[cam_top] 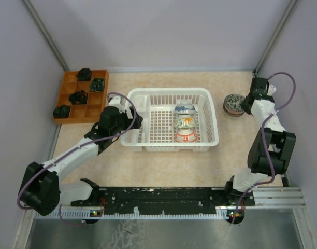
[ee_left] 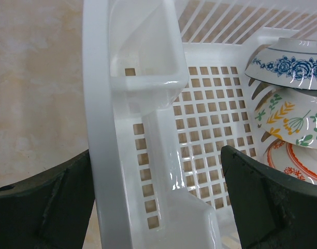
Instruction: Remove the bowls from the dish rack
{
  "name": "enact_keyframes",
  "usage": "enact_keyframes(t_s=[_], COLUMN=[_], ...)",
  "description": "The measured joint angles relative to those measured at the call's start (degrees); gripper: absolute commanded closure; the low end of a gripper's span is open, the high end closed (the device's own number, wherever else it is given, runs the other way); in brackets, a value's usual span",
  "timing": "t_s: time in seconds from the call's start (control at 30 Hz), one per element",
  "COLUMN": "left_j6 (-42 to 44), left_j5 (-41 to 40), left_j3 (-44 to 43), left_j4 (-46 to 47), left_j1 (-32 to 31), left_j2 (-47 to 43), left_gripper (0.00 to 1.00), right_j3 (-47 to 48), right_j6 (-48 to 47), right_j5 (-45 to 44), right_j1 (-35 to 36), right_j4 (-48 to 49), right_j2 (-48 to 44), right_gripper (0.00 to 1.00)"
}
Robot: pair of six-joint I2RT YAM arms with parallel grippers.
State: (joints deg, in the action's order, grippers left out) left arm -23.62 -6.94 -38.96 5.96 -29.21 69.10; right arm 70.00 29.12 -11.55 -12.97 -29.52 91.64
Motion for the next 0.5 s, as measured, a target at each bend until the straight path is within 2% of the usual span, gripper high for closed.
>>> enact_keyframes(t_s=[0.4,0.5], left_j6=[-0.2,-0.2], left_j5=[0.1,0.1], left_j3=[0.0,0.0], left_j4=[0.0,0.0], left_j1=[0.0,0.0], left_j2=[0.0,0.0], left_gripper=[0.01,0.01], right_j3=[0.0,0.0], right_j6=[-0.2,-0.2], right_j5=[0.0,0.0], right_j1=[-0.3,-0.3], right_j4=[0.8,0.8], right_j2=[1.9,2.4], right_gripper=[1.0,0.94])
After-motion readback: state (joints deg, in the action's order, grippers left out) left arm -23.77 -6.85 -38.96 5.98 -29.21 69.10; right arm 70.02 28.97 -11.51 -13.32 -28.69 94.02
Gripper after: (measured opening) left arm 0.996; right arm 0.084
